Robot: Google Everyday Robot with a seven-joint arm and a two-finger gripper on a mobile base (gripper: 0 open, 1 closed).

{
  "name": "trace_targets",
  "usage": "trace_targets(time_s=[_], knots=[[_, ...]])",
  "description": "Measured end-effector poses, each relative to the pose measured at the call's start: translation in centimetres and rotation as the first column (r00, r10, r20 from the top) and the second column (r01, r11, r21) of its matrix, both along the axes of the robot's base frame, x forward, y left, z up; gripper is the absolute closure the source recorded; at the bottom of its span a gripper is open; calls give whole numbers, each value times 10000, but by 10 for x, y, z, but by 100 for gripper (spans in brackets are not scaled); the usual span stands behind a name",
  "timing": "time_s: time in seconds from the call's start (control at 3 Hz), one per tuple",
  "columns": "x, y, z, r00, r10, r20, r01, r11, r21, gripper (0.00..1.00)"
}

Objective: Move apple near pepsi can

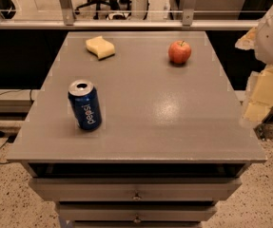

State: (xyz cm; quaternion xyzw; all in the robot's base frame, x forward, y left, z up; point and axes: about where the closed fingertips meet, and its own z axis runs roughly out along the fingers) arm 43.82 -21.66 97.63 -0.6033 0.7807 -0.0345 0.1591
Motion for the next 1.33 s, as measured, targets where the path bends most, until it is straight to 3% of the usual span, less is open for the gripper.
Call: trace_targets(time_s=[0.33, 0.67, 1.0, 1.33], knots=[[0, 0, 0, 10000, -1, 1, 1, 10000, 1, 0], [22, 5, -2, 9990, -279, 337, 256, 9974, 671, 0], [80, 14, -23, 9912, -981, 887, 785, 9760, 2030, 0], [115, 17, -32, 9820, -1354, 1314, 962, 9584, 2688, 0]])
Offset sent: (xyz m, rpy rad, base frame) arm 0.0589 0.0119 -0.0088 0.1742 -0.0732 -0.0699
